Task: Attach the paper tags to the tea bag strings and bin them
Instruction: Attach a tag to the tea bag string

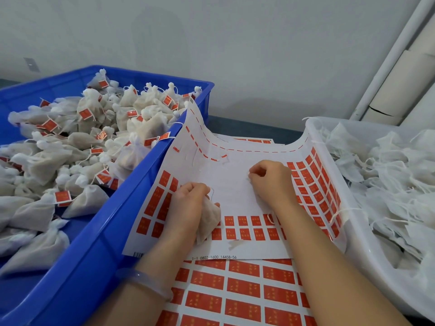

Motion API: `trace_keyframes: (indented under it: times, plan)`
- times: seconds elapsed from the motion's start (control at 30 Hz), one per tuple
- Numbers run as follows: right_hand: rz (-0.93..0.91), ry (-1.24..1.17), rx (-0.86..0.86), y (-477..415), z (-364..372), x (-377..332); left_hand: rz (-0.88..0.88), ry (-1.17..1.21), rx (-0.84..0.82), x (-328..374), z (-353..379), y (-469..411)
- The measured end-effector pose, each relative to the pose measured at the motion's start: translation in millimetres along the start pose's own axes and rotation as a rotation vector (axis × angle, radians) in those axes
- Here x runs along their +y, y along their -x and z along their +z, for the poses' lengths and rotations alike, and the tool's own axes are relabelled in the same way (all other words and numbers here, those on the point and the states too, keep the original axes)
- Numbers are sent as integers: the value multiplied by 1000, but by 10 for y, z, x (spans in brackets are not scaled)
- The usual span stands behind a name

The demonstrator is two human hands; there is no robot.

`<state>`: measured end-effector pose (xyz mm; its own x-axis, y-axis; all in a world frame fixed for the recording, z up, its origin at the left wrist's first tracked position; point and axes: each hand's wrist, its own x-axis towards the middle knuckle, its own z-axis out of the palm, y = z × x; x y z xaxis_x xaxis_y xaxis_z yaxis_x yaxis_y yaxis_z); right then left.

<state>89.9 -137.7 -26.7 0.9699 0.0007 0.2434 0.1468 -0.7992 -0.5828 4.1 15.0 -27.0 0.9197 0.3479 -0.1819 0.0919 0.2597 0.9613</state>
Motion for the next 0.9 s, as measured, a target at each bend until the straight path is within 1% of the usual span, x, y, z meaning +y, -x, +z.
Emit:
trace_keyframes:
  times: [0.1,0.2,0.53,0.6,0.8,0.83,0.9]
  plan:
    - [8,42,36,-55,28,-20,9,-4,4,1,1,9]
    - [-11,96,35,-69,47,-35,16,2,-6,-9,-2,18]
    - [-166,418,-239,43,-42,-64,36,-74,-10,-47,-33,-30]
    - [-191,465,-273,86,-49,-66,34,-68,-14,-49,-30,-30]
    - [-240,470,-236,218,-50,-25,21,-46,-19,-51,-26,-27]
    - [-224,432,-227,222,-57,-12,23,-52,-15,-49,-24,-31]
    - [-147,281,-182,210,-74,4,25,-60,-11,-46,-18,-33]
